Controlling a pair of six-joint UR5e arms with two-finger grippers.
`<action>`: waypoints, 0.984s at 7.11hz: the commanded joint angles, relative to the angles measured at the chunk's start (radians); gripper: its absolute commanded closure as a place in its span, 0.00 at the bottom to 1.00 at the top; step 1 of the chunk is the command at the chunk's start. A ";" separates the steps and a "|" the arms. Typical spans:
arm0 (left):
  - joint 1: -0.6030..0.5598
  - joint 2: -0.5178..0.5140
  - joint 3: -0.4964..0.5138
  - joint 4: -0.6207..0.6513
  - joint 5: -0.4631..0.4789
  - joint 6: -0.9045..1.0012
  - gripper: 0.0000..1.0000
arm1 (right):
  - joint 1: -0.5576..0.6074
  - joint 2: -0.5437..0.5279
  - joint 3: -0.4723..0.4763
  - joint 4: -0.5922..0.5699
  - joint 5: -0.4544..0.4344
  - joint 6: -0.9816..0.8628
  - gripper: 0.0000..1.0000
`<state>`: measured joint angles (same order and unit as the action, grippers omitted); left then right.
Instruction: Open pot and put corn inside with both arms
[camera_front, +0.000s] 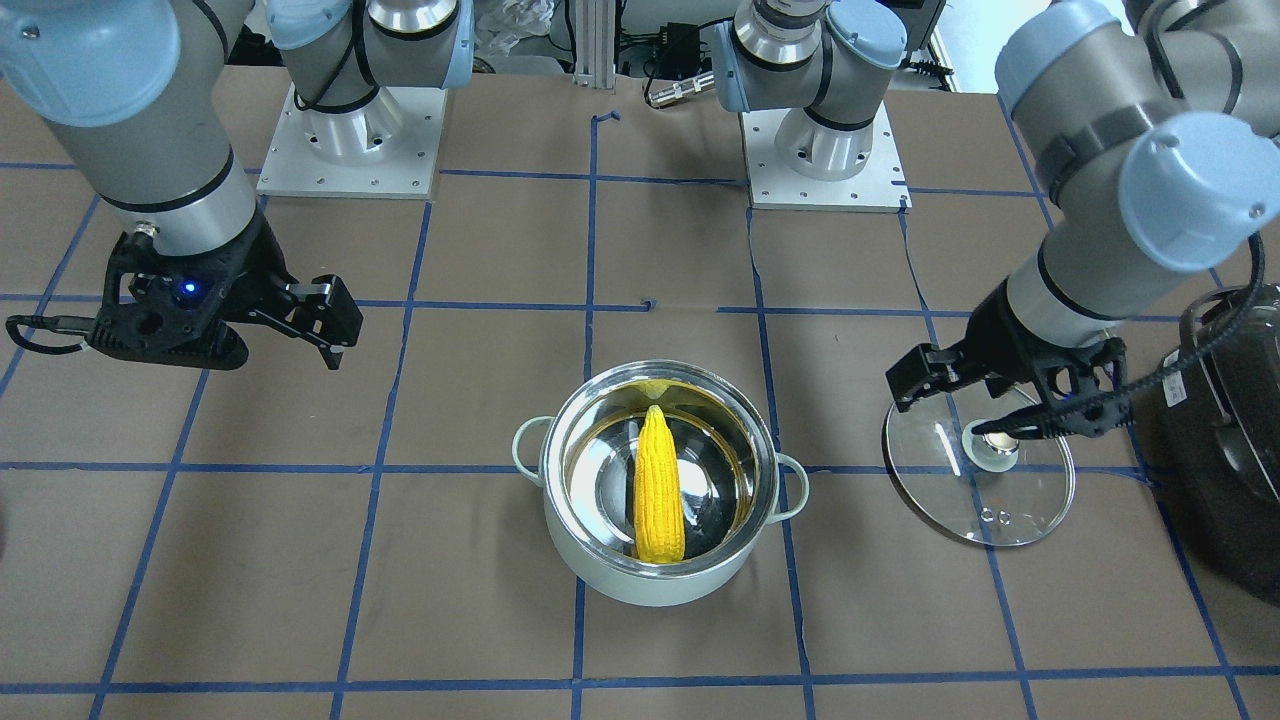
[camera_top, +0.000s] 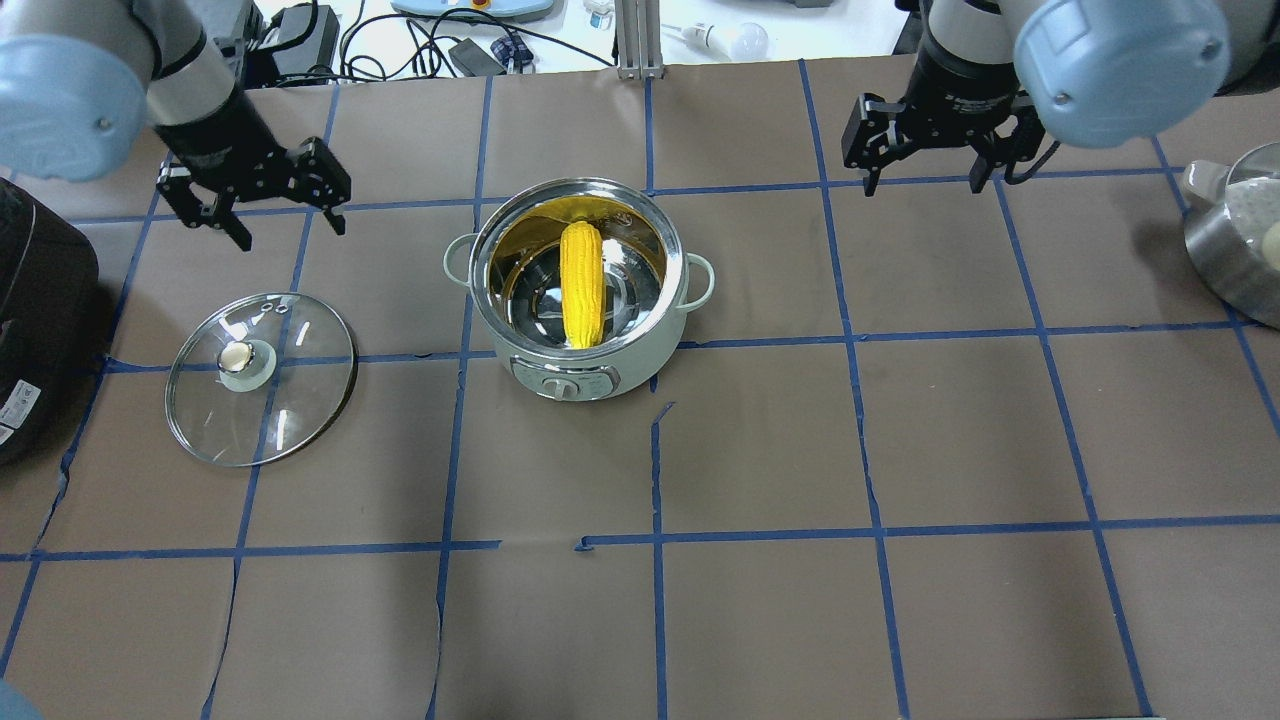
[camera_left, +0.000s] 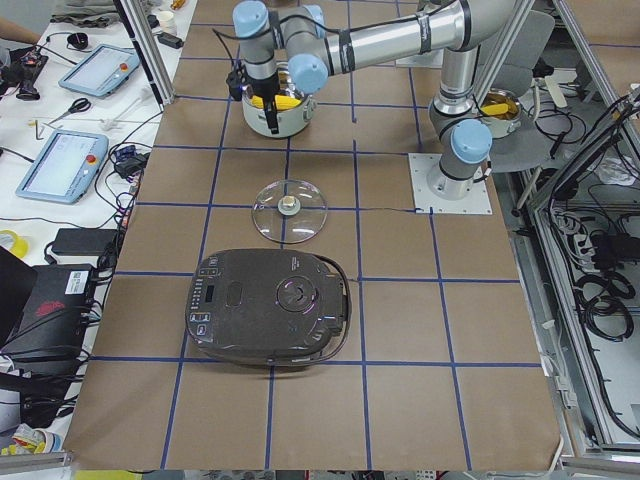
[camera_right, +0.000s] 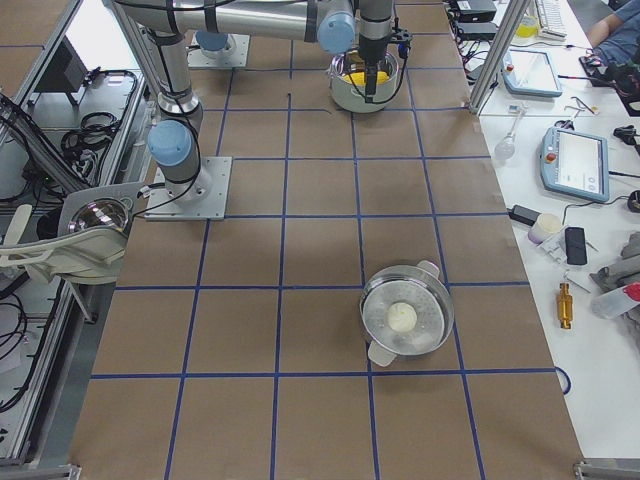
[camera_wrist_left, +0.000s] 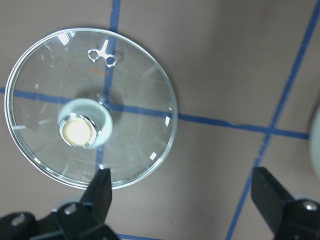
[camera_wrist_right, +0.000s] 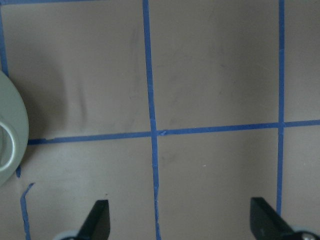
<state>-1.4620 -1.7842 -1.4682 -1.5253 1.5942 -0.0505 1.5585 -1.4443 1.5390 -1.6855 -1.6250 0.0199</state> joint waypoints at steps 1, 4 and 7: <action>-0.109 0.095 0.072 -0.101 -0.002 -0.061 0.00 | -0.055 -0.091 0.024 0.113 0.008 -0.112 0.00; -0.107 0.178 0.002 -0.037 -0.007 0.026 0.01 | -0.051 -0.119 0.012 0.147 0.046 -0.103 0.00; -0.106 0.219 -0.029 -0.027 -0.053 0.037 0.00 | -0.052 -0.120 0.007 0.156 0.065 -0.103 0.00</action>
<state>-1.5693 -1.5801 -1.4891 -1.5536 1.5516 -0.0227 1.5072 -1.5642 1.5472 -1.5308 -1.5604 -0.0822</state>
